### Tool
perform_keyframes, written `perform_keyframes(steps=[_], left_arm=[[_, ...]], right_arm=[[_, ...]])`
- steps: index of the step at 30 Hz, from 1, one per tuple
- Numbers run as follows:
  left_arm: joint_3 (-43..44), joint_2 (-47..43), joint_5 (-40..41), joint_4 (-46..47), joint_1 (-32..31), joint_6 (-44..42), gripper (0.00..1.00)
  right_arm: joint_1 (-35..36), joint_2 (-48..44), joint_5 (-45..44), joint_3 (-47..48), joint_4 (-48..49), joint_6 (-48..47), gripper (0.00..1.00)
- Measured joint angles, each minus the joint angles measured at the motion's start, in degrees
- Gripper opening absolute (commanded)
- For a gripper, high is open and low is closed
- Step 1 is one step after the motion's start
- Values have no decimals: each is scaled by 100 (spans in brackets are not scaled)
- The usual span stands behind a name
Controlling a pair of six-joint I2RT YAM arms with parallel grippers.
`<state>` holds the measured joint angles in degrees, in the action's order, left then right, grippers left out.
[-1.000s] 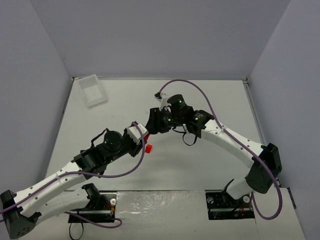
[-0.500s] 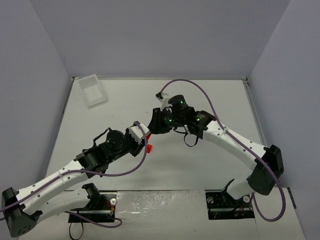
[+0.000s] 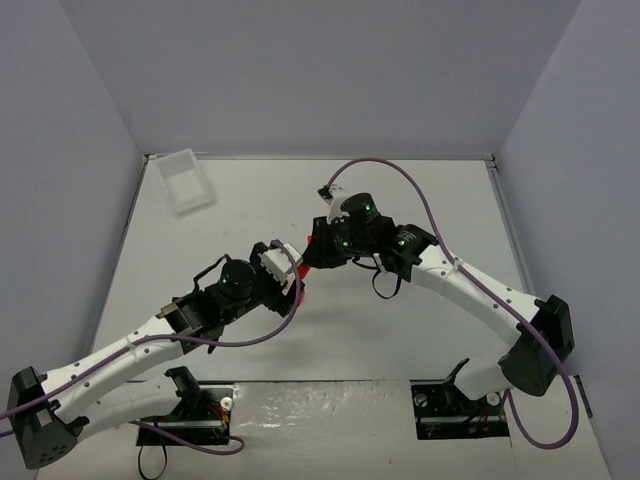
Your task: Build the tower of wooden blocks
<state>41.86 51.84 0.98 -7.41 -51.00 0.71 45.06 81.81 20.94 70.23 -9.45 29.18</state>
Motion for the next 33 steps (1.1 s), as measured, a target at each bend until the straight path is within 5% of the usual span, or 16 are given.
perform_keyframes(steps=[9,15,24,33], left_arm=[[-99,-70,1310,-396,58,845,97],[-98,-462,1882,-1180,900,1779,97],[-98,-808,881,-1975,3181,2472,97],[-171,-250,146,-2139,3469,2421,97]], right_arm=[[-207,-196,-2150,-114,-119,-259,0],[-606,365,-3146,-50,-71,-316,0],[-663,1700,-3903,322,155,-160,0],[-519,2108,-4006,422,556,98,0]])
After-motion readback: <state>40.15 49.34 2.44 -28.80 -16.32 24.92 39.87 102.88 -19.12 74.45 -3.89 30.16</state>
